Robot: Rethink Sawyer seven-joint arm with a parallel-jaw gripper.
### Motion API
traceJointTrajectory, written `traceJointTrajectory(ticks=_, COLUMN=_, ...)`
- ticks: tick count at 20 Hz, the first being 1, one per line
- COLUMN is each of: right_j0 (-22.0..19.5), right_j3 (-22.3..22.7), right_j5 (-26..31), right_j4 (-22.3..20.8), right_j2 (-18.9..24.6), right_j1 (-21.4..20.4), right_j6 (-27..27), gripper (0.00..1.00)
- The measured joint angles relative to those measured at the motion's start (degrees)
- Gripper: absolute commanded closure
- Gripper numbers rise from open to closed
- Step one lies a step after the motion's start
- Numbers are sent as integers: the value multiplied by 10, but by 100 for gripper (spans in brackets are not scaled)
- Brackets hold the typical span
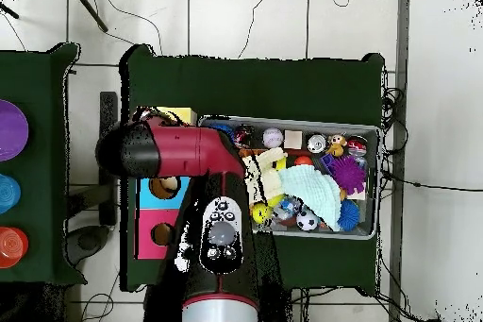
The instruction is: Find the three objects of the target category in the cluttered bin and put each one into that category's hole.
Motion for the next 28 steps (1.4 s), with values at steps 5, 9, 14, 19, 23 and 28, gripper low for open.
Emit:
traceJointTrajectory(ticks=5, right_j0=20, right_j3=18, right_j5=-89, right_j4=6, right_j2=-6, right_j1=5, right_j6=0, gripper=100)
traceJointTrajectory(ticks=9, right_j0=21, right_j3=28, right_j5=-126, right_j4=13, right_j2=-5, right_j1=7, right_j6=0, gripper=100)
traceJointTrajectory(ticks=14, right_j0=1, right_j3=34, right_j5=-143, right_j4=17, right_j2=6, right_j1=9, right_j6=0, gripper=100)
traceJointTrajectory(ticks=19, right_j0=-14, right_j3=34, right_j5=-128, right_j4=35, right_j2=6, right_j1=5, right_j6=0, gripper=100)
traceJointTrajectory(ticks=23, right_j0=-11, right_j3=26, right_j5=-72, right_j4=51, right_j2=-3, right_j1=2, right_j6=0, gripper=100)
traceJointTrajectory(ticks=28, right_j0=3, right_j3=-9, right_j5=80, right_j4=56, right_j2=-24, right_j1=4, right_j6=0, gripper=100)
